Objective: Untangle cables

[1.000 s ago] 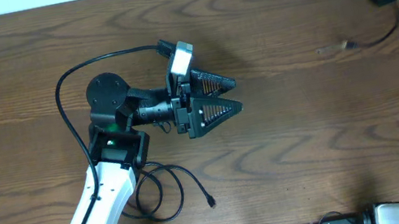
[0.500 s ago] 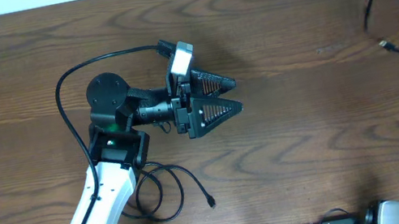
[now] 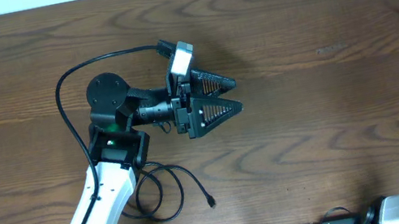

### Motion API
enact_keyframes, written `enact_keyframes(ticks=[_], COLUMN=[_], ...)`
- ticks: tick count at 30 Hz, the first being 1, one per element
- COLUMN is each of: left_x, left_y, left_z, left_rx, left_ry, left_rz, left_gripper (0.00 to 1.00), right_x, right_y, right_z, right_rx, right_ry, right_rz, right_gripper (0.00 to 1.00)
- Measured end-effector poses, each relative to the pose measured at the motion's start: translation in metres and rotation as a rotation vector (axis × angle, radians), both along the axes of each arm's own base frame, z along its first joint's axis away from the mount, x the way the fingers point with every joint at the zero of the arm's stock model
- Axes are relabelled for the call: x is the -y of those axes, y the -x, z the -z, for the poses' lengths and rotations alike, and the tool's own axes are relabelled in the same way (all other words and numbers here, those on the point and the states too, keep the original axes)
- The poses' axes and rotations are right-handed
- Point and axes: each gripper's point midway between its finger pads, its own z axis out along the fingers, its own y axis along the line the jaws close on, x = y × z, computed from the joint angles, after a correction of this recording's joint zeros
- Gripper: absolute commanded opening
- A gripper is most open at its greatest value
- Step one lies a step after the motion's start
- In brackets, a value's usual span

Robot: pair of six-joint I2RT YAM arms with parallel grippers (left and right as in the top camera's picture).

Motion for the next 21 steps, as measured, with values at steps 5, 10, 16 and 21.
enact_keyframes(ticks=[5,10,16,21], left_x=[0.0,0.0,0.0,0.0], left_y=[0.0,0.0,0.0,0.0], left_z=[0.0,0.0,0.0,0.0], left_rx=[0.0,0.0,0.0,0.0], left_ry=[0.0,0.0,0.0,0.0], left_rz=[0.0,0.0,0.0,0.0], left_gripper=[0.94,0.94,0.94,0.94], right_x=[0.013,0.033,0.061,0.074], right_y=[-0.005,-0.012,-0.021,-0.026], right_z=[0.001,0.029,0.092,0.147], right_rx=[0.009,-0.049,-0.177,-0.279], right_ry=[0.025,0.012,-0.042,-0.12], right_rz=[0.054,0.104,0.153,0.182], right_gripper=[0.01,0.01,0.01,0.01])
